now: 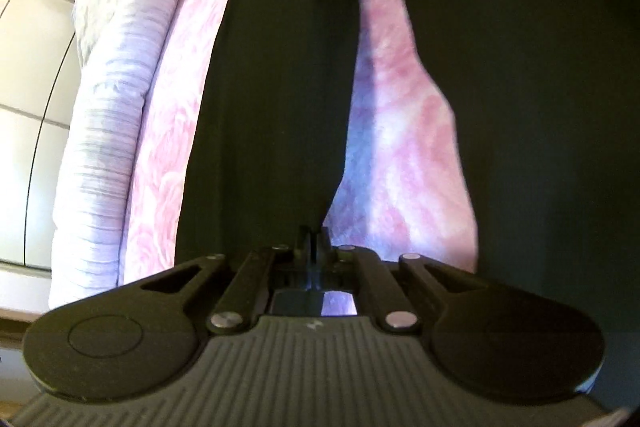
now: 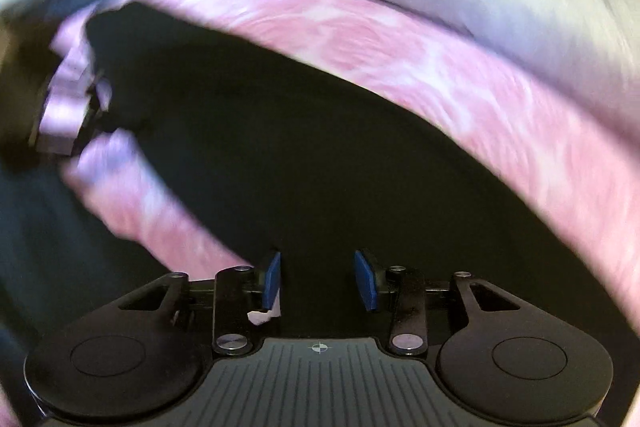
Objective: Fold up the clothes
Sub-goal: 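Lay the black trousers flat on the bedspread with both grippers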
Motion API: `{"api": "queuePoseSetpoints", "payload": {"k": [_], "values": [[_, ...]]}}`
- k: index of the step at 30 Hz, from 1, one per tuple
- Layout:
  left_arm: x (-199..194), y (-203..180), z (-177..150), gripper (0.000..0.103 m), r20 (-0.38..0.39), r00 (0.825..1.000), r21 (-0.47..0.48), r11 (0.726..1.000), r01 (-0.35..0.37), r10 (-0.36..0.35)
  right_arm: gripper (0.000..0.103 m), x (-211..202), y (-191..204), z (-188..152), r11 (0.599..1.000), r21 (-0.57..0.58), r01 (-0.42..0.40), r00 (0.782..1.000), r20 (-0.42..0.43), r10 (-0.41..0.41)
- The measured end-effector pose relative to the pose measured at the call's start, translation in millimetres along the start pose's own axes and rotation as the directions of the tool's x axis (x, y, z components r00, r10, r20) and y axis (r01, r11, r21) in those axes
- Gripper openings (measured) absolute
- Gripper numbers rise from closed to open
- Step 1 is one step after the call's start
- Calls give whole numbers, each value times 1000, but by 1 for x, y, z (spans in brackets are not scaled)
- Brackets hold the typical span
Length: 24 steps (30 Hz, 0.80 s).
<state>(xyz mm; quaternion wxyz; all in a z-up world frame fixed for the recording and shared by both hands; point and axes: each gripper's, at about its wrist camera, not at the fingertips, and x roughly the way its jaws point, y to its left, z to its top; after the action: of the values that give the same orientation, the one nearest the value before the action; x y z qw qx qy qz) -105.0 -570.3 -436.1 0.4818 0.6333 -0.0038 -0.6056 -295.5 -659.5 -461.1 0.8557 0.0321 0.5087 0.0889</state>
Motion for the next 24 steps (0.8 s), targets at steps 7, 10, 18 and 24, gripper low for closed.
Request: {"api": "queuePoseSetpoints", "payload": {"k": [7, 10, 18, 24], "values": [[16, 5, -7, 1, -14, 1000, -40, 999, -4, 3, 39, -8, -16, -5, 974, 207, 87, 995, 29, -96], [24, 16, -6, 1, -28, 999, -84, 996, -28, 26, 39, -9, -36, -3, 938, 282, 203, 974, 40, -223], [-6, 14, -14, 9, -72, 996, -217, 975, 44, -61, 40, -59, -57, -20, 931, 277, 238, 961, 75, -267], [-46, 9, -11, 17, -77, 987, -411, 906, 96, -139, 40, -99, -59, -119, 880, 363, 307, 948, -30, -318]]}}
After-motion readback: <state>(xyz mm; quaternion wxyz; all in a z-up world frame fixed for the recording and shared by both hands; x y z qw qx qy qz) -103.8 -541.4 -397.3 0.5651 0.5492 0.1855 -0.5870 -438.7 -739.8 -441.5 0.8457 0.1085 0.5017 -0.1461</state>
